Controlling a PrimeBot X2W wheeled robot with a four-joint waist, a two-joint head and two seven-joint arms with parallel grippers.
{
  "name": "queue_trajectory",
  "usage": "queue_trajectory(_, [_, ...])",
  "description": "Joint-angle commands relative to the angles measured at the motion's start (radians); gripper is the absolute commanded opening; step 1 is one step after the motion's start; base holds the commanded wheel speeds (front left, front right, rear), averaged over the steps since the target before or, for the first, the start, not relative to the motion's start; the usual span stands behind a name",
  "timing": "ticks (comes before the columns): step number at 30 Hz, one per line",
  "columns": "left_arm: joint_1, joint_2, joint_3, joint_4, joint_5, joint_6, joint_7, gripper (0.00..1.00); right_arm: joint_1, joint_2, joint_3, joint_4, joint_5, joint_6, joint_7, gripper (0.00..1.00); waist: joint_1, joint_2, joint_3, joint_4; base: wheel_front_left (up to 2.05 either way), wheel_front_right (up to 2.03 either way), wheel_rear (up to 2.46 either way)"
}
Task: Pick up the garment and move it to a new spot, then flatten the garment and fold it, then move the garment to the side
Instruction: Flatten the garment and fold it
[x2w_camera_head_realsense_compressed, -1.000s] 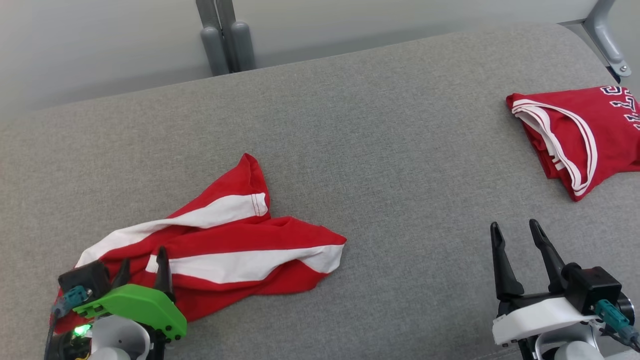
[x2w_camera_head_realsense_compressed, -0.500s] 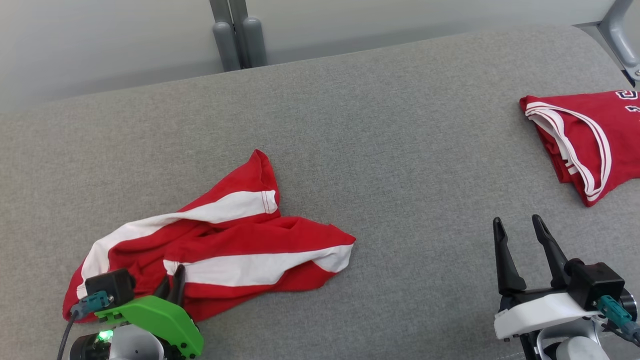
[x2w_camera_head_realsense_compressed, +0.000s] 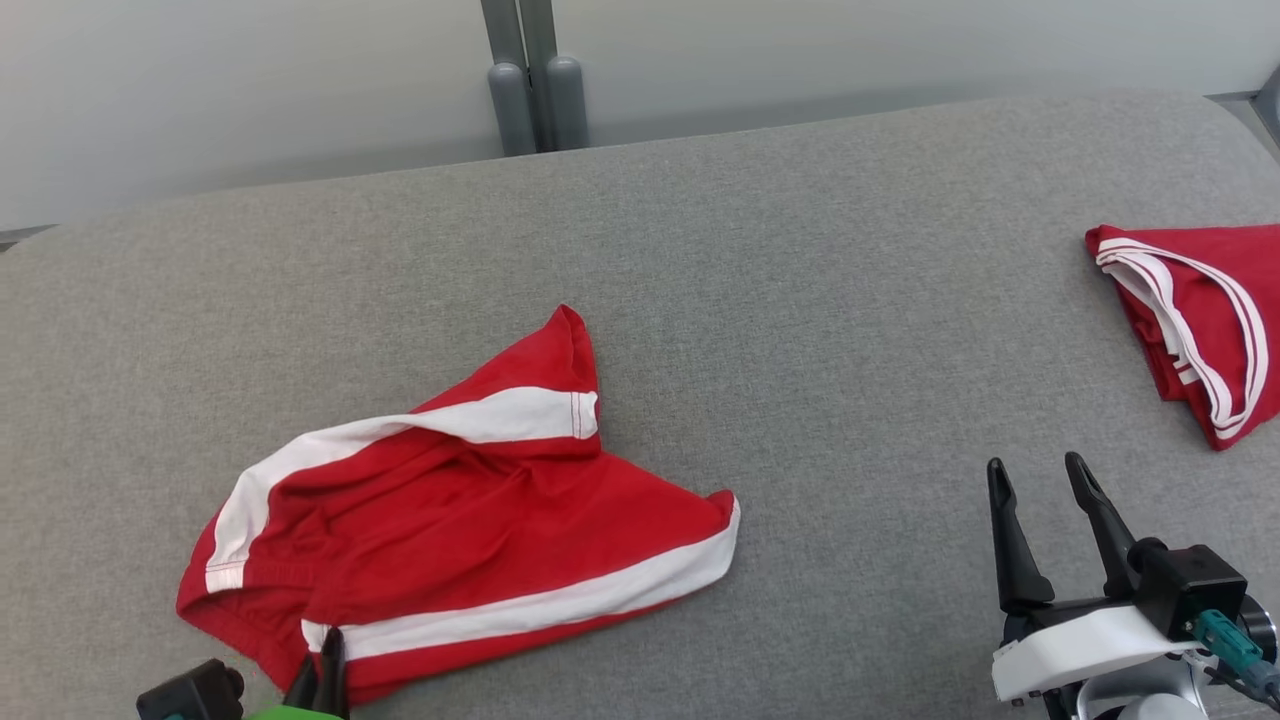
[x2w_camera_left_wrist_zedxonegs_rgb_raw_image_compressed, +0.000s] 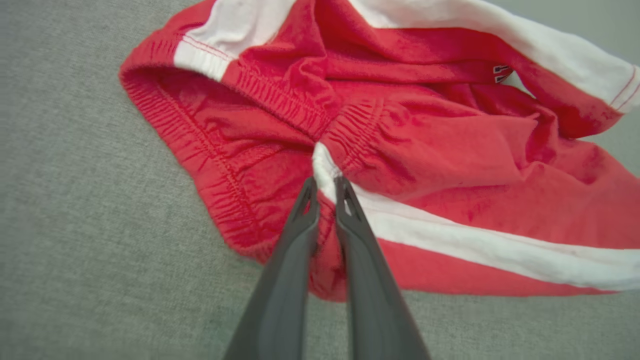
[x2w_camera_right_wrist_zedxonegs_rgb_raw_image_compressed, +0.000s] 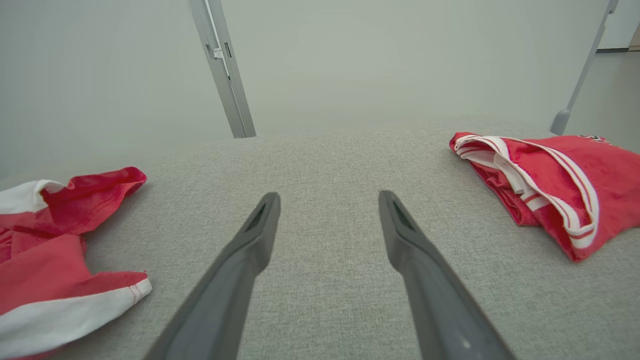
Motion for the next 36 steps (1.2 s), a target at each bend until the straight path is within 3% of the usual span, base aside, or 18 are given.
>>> queue_trajectory(1, [0.016, -0.005, 0.012, 0.008, 0.001, 0.011, -0.019, 0.0, 0.009, -0.007, -0.001, 0.002, -0.007, 0.0, 0.0, 1.0, 0.0, 0.0, -0.007, 0.012, 0.0, 0.0, 0.0])
queue_trajectory(3, [0.025, -0.017, 0.016, 0.019, -0.002, 0.014, -0.042, 0.0, 0.008, -0.008, -0.003, 0.004, -0.007, 0.0, 0.0, 1.0, 0.0, 0.0, -0.012, 0.018, 0.0, 0.0, 0.0])
queue_trajectory(4, [0.029, -0.028, 0.017, 0.022, -0.008, 0.009, -0.057, 0.14, 0.01, -0.009, -0.004, 0.003, -0.007, 0.0, 0.0, 1.0, 0.0, 0.0, -0.014, 0.022, 0.0, 0.0, 0.0])
queue_trajectory(5, [0.033, -0.032, 0.016, 0.025, -0.005, 0.008, -0.066, 0.31, 0.012, -0.011, -0.002, 0.003, -0.008, 0.0, 0.0, 1.0, 0.0, 0.0, -0.016, 0.025, 0.0, 0.0, 0.0])
queue_trajectory(6, [0.036, -0.035, 0.011, 0.027, 0.001, 0.002, -0.079, 0.84, 0.014, -0.013, 0.0, 0.004, -0.008, 0.0, 0.0, 1.0, 0.0, 0.0, -0.018, 0.029, 0.0, 0.0, 0.0])
queue_trajectory(7, [0.039, -0.04, 0.009, 0.03, -0.004, -0.004, -0.086, 0.84, 0.015, -0.014, 0.0, 0.004, -0.008, 0.0, 0.0, 1.0, 0.0, 0.0, -0.019, 0.032, 0.0, 0.0, 0.0])
queue_trajectory(8, [0.041, -0.047, 0.006, 0.031, -0.011, -0.016, -0.101, 1.0, 0.016, -0.014, 0.001, 0.004, -0.009, 0.0, 0.0, 1.0, 0.0, 0.0, -0.02, 0.035, 0.0, 0.0, 0.0])
queue_trajectory(14, [0.066, -0.071, 0.014, 0.003, 0.011, -0.053, -0.247, 1.0, 0.013, -0.025, 0.002, -0.003, -0.012, 0.0, 0.0, 1.0, 0.0, 0.0, -0.031, 0.042, 0.0, 0.0, 0.0])
queue_trajectory(18, [0.083, -0.059, 0.027, -0.023, 0.12, -0.064, -0.313, 1.0, 0.012, -0.033, -0.01, -0.022, -0.017, 0.0, 0.0, 1.0, 0.0, 0.0, -0.045, 0.048, 0.0, 0.0, 0.0])
queue_trajectory(21, [0.068, -0.083, 0.078, -0.066, 0.208, -0.068, -0.318, 1.0, 0.022, -0.037, -0.024, -0.035, -0.022, 0.0, 0.0, 1.0, 0.0, 0.0, -0.06, 0.057, 0.0, 0.0, 0.0])
queue_trajectory(28, [0.05, -0.131, 0.184, -0.092, 0.407, -0.136, -0.318, 1.0, 0.029, -0.033, -0.033, -0.04, -0.041, 0.0, 0.0, 1.0, 0.0, 0.0, -0.085, 0.071, 0.0, 0.0, 0.0])
queue_trajectory(36, [0.03, -0.14, 0.231, -0.059, 0.458, -0.191, -0.318, 1.0, 0.044, -0.017, -0.002, -0.019, -0.059, 0.0, 0.0, 1.0, 0.0, 0.0, -0.103, 0.089, 0.0, 0.0, 0.0])
